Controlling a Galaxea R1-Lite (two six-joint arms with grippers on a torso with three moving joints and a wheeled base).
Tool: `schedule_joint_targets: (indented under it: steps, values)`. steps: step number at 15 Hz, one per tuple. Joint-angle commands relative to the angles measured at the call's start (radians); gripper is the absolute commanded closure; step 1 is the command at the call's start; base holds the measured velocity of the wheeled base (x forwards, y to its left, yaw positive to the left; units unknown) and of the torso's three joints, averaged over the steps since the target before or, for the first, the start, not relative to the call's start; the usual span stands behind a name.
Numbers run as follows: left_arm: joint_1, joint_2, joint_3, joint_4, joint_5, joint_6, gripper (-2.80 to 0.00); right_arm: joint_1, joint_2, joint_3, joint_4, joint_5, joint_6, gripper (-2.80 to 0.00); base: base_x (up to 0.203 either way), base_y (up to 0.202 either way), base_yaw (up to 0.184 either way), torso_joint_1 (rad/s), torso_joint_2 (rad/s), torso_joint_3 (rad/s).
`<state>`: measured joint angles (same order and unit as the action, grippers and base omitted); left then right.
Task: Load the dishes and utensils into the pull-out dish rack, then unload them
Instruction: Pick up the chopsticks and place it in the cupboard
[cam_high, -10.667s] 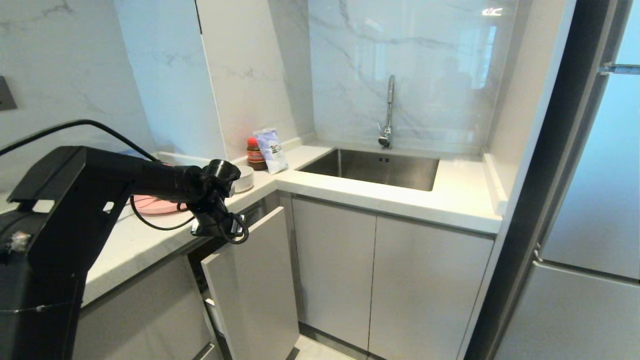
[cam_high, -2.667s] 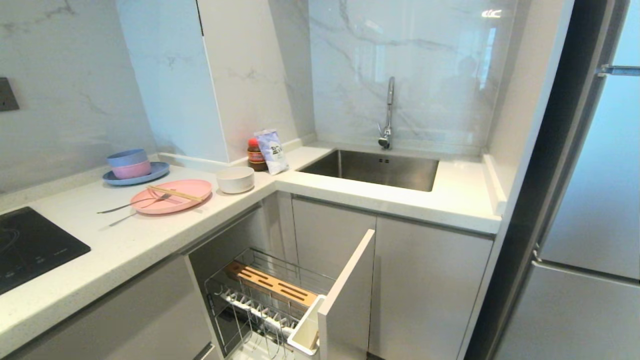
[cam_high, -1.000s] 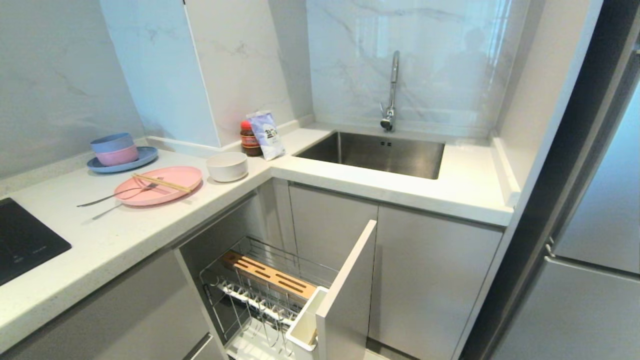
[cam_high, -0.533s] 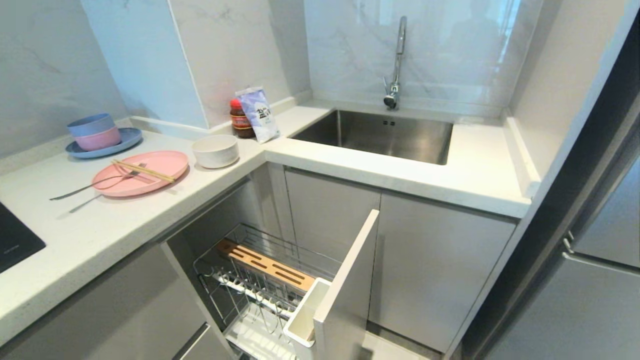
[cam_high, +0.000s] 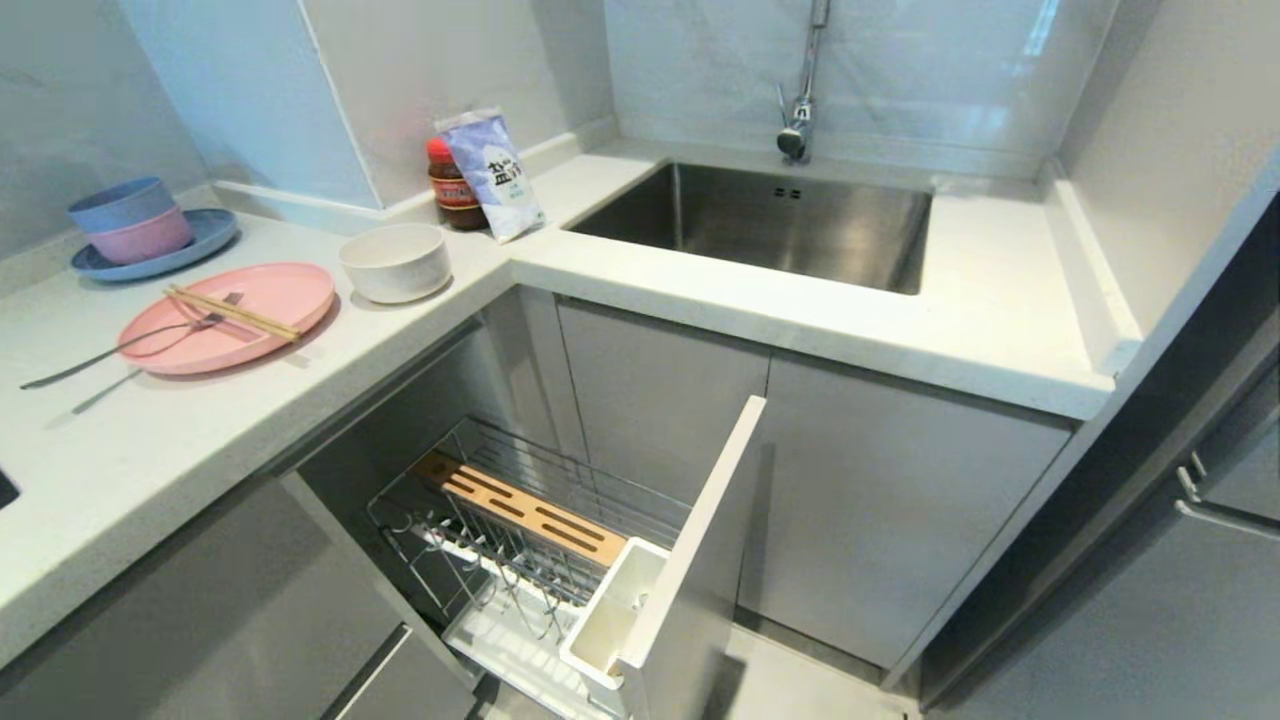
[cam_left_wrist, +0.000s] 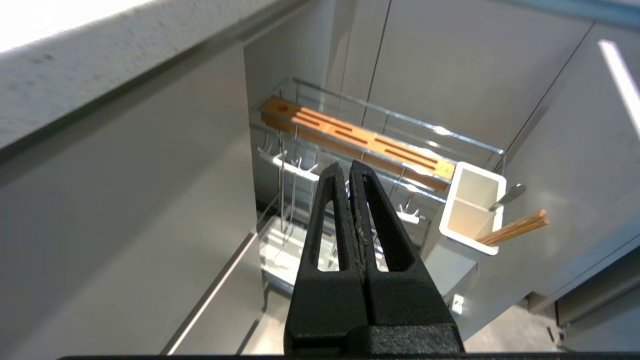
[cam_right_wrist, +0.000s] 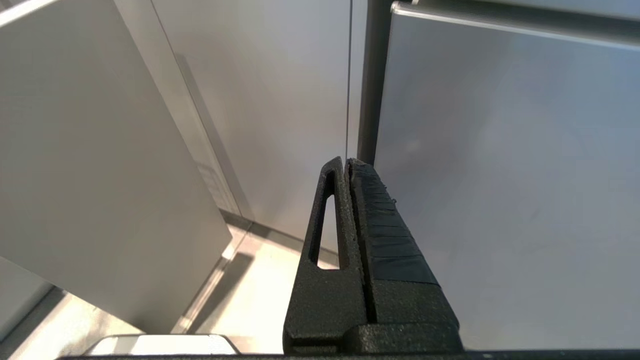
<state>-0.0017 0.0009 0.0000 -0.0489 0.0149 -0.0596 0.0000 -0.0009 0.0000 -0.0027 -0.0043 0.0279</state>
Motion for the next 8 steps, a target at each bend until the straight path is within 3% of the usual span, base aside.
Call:
schedule_joint_targets:
  steps: [1, 8]
  values:
    - [0.000, 0.001, 0.018, -0.001, 0.000, 0.000, 0.00, 0.000, -0.002, 0.000, 0.000, 0.000, 0.000, 0.00, 0.000, 0.000, 0.000, 0.007, 0.00, -0.203]
    - [0.000, 0.002, 0.019, -0.002, 0.000, 0.000, 0.00, 0.000, -0.002, 0.001, 0.000, 0.000, 0.000, 0.00, 0.000, 0.000, 0.000, 0.003, 0.00, -0.196]
